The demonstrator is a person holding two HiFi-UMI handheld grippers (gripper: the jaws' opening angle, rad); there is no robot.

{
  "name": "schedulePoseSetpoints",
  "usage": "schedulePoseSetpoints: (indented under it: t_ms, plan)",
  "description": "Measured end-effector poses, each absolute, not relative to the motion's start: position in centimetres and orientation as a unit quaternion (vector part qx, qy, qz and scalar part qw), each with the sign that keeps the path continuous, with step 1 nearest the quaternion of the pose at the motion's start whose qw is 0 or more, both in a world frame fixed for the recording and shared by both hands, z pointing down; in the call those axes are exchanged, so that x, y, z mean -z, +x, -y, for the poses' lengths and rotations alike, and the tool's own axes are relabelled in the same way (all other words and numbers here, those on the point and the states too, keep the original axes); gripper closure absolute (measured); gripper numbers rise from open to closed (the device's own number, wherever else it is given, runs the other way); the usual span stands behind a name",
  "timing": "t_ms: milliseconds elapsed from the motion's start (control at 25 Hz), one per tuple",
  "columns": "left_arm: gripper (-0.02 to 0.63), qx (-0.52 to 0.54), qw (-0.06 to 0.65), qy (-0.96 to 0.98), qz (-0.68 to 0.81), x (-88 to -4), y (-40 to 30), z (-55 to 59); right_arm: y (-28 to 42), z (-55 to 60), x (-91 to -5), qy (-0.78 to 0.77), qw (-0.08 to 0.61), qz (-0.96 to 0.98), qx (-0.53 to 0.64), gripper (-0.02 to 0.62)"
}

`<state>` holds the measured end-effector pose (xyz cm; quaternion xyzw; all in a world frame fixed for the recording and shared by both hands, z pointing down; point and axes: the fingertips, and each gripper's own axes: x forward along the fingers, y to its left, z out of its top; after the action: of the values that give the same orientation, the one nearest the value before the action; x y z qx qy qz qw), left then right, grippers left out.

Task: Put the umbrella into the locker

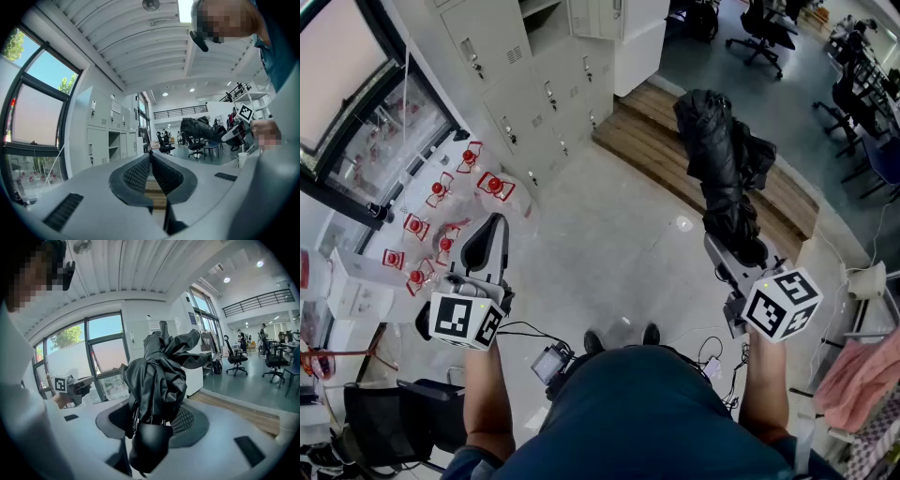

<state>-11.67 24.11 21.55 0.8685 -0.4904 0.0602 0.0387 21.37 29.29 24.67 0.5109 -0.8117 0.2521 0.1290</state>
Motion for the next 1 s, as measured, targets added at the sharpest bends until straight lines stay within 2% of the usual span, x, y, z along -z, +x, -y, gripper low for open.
schedulePoseSetpoints:
  t_ms: [680, 1000]
  plan:
    - [0.574, -0.064, 0.047, 0.882, 0.464, -21.7, -14.4, -26.2, 17.4, -30.9, -23.4, 0.515, 0.111, 0.811, -0.255, 0.379]
    - [0.574, -0.064, 0.051, 0.894, 0.44, -25.0, -16.3, -25.1, 14.6, -29.5, -25.9, 0.522, 0.107, 0.809, -0.251, 0.379]
